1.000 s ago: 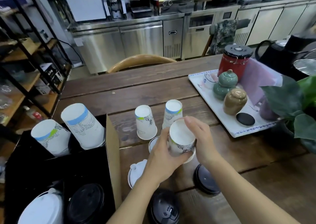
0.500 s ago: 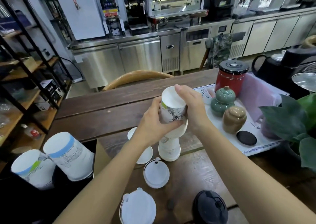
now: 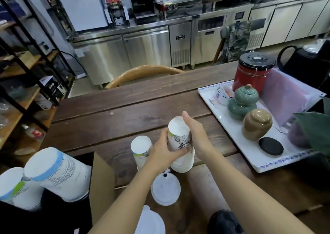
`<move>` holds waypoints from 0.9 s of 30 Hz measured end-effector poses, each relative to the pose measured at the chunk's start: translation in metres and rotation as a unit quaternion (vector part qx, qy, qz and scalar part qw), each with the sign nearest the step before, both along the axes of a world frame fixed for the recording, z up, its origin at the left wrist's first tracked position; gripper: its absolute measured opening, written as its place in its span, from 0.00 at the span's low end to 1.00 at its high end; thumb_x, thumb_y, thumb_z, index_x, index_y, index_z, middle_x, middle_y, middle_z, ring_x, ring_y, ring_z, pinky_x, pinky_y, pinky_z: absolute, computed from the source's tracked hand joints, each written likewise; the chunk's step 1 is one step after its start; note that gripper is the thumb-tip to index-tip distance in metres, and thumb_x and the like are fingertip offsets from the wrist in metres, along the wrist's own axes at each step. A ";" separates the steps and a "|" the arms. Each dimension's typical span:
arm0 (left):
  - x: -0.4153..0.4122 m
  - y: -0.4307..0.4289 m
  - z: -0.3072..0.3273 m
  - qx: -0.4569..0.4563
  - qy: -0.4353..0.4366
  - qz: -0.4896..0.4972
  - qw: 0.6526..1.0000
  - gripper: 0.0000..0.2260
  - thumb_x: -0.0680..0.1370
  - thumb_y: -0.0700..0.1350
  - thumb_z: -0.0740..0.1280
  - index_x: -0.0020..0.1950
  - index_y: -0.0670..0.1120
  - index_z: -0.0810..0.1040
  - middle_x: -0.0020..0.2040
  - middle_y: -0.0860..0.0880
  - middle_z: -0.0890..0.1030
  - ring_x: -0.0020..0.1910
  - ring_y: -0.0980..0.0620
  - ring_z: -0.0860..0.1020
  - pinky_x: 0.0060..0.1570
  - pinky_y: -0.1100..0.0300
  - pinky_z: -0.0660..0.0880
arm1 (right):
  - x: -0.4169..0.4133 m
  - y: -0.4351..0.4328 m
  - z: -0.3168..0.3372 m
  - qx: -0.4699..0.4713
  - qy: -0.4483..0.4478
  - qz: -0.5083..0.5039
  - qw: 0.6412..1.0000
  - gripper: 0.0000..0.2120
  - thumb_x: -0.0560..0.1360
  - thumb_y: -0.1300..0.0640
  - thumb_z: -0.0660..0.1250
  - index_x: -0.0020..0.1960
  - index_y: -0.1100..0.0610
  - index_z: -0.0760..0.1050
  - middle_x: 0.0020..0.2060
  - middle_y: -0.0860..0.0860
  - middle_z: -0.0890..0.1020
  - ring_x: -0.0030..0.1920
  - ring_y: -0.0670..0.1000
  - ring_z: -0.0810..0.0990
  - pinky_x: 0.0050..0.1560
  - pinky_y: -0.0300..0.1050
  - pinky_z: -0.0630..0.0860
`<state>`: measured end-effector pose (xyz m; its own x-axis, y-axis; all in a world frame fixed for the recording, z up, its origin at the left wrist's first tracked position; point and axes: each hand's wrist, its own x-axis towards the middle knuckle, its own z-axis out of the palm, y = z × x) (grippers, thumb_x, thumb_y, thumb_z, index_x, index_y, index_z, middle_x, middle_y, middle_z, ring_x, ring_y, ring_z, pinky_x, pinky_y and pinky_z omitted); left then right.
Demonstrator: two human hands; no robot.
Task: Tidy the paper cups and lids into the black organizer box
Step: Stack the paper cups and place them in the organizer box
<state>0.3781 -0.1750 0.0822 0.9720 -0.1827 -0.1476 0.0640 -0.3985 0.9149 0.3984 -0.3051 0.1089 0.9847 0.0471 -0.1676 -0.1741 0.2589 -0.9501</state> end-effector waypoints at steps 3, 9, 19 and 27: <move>-0.004 -0.003 -0.015 -0.025 0.014 0.015 0.999 0.31 0.61 0.59 0.76 0.58 0.69 0.63 0.61 0.58 0.77 0.61 0.58 0.75 0.62 0.53 0.74 | -0.002 -0.002 -0.019 0.037 0.083 0.005 0.996 0.29 0.71 0.34 0.61 0.48 0.59 0.83 0.47 0.62 0.85 0.48 0.61 0.84 0.52 0.55 0.81; -0.010 -0.009 -0.033 -0.026 0.046 0.044 0.998 0.38 0.61 0.59 0.76 0.66 0.63 0.63 0.65 0.55 0.73 0.65 0.54 0.72 0.66 0.48 0.70 | -0.014 -0.005 -0.047 0.106 0.144 0.017 0.984 0.30 0.76 0.36 0.53 0.57 0.58 0.81 0.53 0.60 0.84 0.52 0.56 0.84 0.46 0.46 0.81; -0.025 -0.007 -0.018 -0.050 -0.001 0.071 0.996 0.35 0.60 0.58 0.77 0.62 0.70 0.64 0.64 0.56 0.74 0.65 0.56 0.72 0.65 0.48 0.71 | -0.026 -0.001 -0.029 0.129 0.137 0.032 0.982 0.26 0.78 0.39 0.55 0.58 0.57 0.80 0.52 0.57 0.85 0.52 0.55 0.84 0.50 0.48 0.81; -0.025 0.004 0.064 -0.027 -0.150 0.080 0.985 0.34 0.59 0.62 0.74 0.57 0.78 0.59 0.60 0.65 0.69 0.62 0.65 0.69 0.58 0.62 0.70 | -0.015 0.001 0.041 0.147 0.026 0.092 0.985 0.22 0.78 0.42 0.54 0.55 0.53 0.81 0.51 0.53 0.86 0.49 0.50 0.85 0.37 0.39 0.81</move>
